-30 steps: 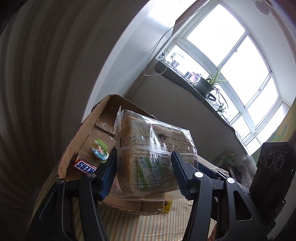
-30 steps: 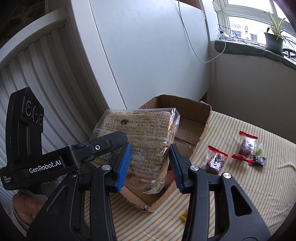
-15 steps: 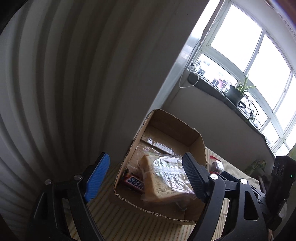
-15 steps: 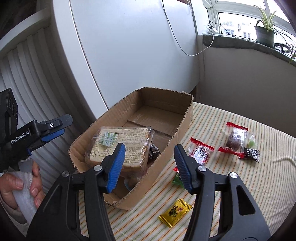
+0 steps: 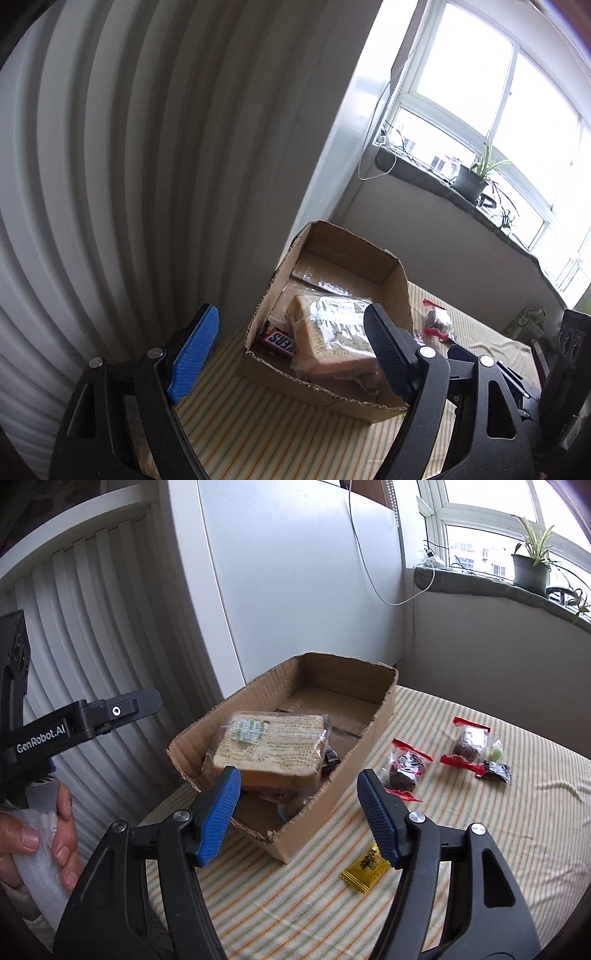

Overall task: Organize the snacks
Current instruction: 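Withdraw both open tools from the box back over the table, then grasp the bagged chocolate cake with the right tool while the left tool grasps the yellow packet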

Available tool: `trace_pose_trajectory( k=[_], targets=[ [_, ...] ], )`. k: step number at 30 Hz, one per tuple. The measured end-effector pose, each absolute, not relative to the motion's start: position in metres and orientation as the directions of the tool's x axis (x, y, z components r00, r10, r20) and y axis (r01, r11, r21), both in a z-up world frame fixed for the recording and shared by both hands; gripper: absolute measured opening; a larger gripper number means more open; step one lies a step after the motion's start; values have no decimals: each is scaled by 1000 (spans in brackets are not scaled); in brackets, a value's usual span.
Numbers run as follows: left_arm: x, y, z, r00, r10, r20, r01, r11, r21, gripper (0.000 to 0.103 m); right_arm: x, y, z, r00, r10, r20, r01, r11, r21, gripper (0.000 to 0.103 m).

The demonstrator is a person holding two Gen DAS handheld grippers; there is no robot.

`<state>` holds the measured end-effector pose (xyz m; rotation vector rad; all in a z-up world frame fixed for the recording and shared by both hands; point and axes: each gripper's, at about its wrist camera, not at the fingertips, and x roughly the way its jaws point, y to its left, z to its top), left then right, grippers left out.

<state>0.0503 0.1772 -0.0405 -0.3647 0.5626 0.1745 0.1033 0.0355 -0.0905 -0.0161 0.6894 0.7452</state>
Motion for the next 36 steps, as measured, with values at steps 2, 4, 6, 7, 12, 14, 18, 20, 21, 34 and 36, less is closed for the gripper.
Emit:
trace_pose_trajectory(
  k=[2,4,6,7,12,14,18,20,21,34,36],
  targets=[
    [46,167,-36,841,68,-537,-235,940,-249,81,99,20,-94,539,606,-585,-616,757,216,69],
    [44,151,-34,849,68,-524,-207,956,-210,81,95,0,-98,562,578,-592,-588,782,205,69],
    [43,137,-34,853,48,-519,-171,967,-191,81,94,-26,-105,577,547,-607,-549,810,208,69],
    [44,129,-35,851,31,-524,-152,970,-189,81,93,-40,-109,583,532,-615,-526,823,214,69],
    [51,82,-41,833,-56,-550,-54,982,-182,81,87,-109,-117,631,454,-629,-413,883,223,70],
    [48,65,-40,833,-80,-548,-13,986,-164,81,84,-129,-118,646,438,-626,-385,894,228,70],
    [46,32,-37,835,-104,-540,48,992,-115,81,78,-155,-114,672,429,-603,-360,901,241,78],
    [46,22,-38,832,-108,-544,64,993,-99,81,76,-161,-111,677,430,-597,-358,901,244,78],
    [46,17,-39,830,-111,-547,71,993,-94,81,76,-164,-110,679,431,-595,-359,901,244,78],
    [52,-12,-84,785,-130,-606,144,989,-26,81,113,-154,-110,641,446,-625,-395,890,230,78],
    [57,-13,-93,775,-128,-619,147,989,-22,81,129,-143,-113,618,454,-642,-412,882,228,79]
  ],
)
